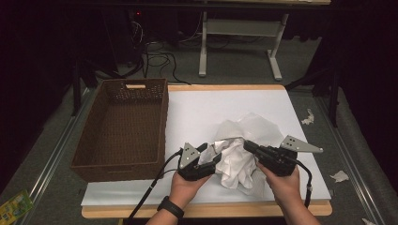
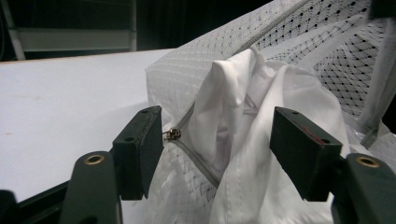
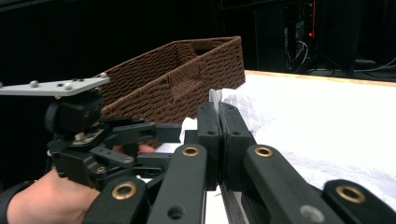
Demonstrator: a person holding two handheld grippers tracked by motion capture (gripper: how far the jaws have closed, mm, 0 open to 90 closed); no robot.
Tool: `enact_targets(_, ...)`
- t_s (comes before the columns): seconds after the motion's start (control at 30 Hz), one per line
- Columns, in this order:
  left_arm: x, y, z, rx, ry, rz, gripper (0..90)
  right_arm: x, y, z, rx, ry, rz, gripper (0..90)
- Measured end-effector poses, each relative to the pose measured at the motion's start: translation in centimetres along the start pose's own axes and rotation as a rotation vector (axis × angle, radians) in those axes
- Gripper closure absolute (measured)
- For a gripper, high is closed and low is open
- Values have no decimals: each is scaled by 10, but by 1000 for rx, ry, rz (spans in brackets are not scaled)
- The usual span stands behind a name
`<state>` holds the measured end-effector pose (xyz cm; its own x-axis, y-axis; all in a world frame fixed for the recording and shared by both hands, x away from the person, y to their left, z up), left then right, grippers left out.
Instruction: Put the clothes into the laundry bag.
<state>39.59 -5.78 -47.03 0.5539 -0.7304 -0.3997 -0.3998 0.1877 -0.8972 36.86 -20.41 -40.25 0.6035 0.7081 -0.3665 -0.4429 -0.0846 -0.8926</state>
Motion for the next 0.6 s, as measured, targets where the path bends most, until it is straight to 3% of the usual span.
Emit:
enact_targets(0.07,6,-1,-3,22,18,12,468,1,0,0,0,-5,0,895)
enact_targets(0.17,12,-5,-14,15,32,1,777,1,1,0,4,-2,4,895)
enact_targets(0.23,20,-7,-25,40,39,13,862,1,1,0,2,-7,3,895)
enact_targets(0.37,38,-13,-33,39,44,19,874,2,1,0,4,-3,6,895)
enact_targets(0.6,73,-23,-26,10,-18,-2,875,-1,1,-2,8,-2,-1,895)
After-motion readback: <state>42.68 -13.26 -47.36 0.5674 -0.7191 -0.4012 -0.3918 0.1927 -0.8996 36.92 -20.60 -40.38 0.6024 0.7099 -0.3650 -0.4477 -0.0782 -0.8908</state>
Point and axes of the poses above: each handheld gripper's, and its own axes: x roughly forward along the jaws, y roughly out of its underside, z roughly to its left, the point moved 9 cm from there along x, roughly forward along the jaws, and after that the axes turned 9 degrees about z, right-handed, at the moved point
